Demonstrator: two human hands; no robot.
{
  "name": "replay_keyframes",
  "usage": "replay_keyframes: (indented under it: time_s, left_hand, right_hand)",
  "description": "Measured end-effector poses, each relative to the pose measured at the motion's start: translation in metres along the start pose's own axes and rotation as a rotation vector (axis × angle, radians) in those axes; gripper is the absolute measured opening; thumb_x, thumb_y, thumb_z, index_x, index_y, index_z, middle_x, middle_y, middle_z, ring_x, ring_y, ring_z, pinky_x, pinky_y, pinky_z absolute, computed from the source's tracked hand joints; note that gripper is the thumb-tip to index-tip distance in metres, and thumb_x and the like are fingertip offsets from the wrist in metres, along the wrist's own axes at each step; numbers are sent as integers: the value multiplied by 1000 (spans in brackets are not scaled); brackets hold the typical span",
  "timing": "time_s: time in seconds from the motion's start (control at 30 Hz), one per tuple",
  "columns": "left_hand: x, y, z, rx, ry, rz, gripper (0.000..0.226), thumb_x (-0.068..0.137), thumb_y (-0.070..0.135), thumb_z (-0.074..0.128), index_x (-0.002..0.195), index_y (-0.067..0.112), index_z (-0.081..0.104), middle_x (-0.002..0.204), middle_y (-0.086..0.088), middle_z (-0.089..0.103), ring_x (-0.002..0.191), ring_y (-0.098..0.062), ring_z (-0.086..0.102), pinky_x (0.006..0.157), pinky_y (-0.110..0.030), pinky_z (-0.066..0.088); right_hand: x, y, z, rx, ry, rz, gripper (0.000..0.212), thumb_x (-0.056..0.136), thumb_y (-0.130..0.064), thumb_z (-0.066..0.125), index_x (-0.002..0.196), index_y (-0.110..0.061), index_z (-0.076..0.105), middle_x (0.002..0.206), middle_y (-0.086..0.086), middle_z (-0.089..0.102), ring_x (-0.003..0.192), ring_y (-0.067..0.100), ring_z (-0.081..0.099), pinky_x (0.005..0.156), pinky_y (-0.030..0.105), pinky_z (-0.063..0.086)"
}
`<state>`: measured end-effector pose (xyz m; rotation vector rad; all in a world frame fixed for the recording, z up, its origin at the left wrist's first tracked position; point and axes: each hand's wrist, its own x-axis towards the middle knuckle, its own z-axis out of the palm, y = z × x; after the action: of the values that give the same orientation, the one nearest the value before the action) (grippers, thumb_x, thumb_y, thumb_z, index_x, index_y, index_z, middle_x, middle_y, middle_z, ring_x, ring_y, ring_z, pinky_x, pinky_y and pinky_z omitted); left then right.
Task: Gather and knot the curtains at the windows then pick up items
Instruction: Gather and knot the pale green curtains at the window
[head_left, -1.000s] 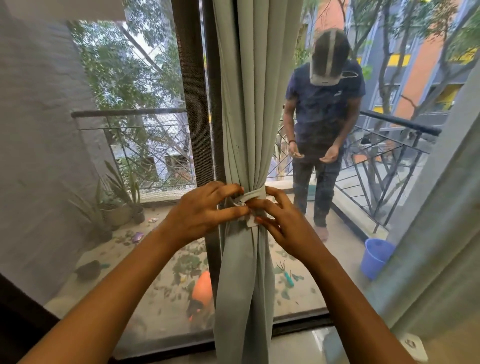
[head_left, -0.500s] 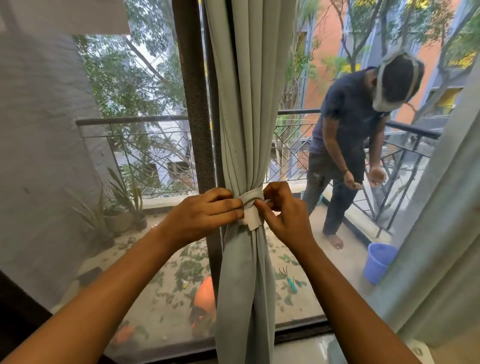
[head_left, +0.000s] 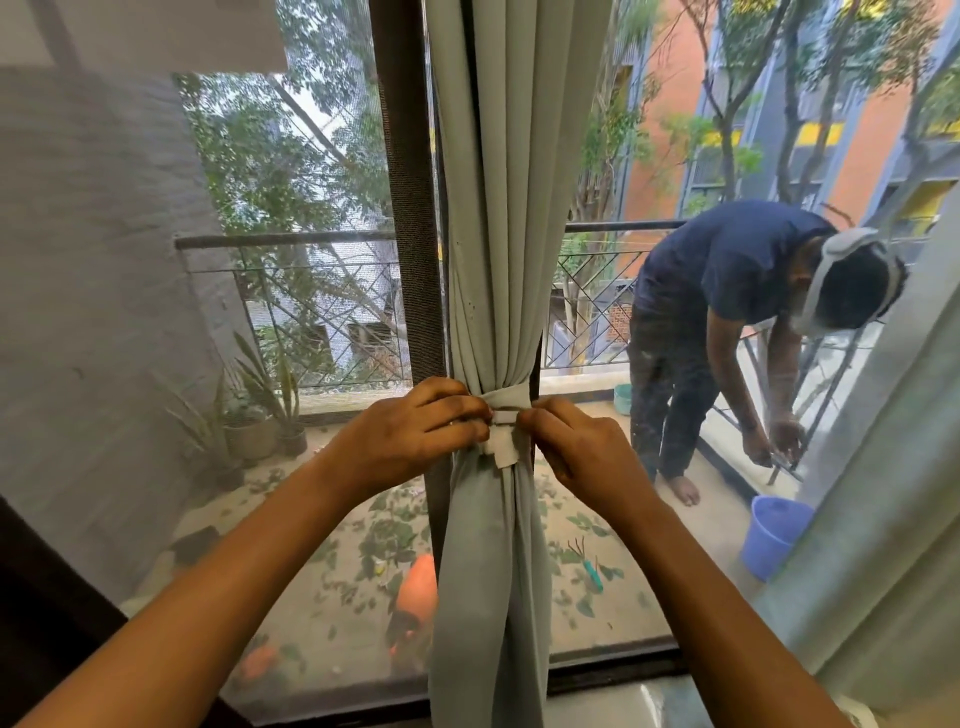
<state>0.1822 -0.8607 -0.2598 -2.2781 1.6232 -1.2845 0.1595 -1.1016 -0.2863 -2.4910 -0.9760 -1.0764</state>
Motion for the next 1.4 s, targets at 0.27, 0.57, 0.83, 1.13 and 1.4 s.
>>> replay_keyframes:
  time_s: [0.27,0.57,0.83,1.13,1.4]
  left_hand:
    - [-2,-3,-2,-16,-26,-19,21,93,7,54,108,16,65,112,-5,69,106,-26,52,54,-30,51]
    - [6,-7,-4,-31,-101,9,26,94,7,43,114,19,54,118,-7,66,111,-26,49,52,-30,53]
    - [7,-12,-1,-88,-84,3,22,91,11,52,111,21,54,120,-6,60,110,-27,48,60,-32,55]
    - [17,-12,4,-377,-135,-185,21,86,30,58,97,17,71,118,-6,58,111,-21,40,88,-33,41]
    - [22,-3,17,-468,31,-381,23,80,38,67,87,19,76,103,-1,65,101,-12,45,84,-35,39]
  right_hand:
    - [5,2,-9,-152,-282,-13,76,81,-6,66,137,-41,29,113,6,49,55,19,54,45,35,51]
    - [25,-7,-30,-268,-518,42,56,97,-23,42,141,-44,15,123,11,39,76,26,60,67,39,55]
    - [42,-4,-32,-355,-577,-19,58,96,-17,44,142,-36,14,117,10,46,79,28,61,63,36,50]
    - [37,-5,-20,36,-219,168,15,86,-31,64,99,-23,62,87,1,70,75,27,65,65,36,51]
    - [37,-25,-6,276,-39,550,8,82,-23,69,90,-21,72,86,-2,72,76,16,64,74,32,50]
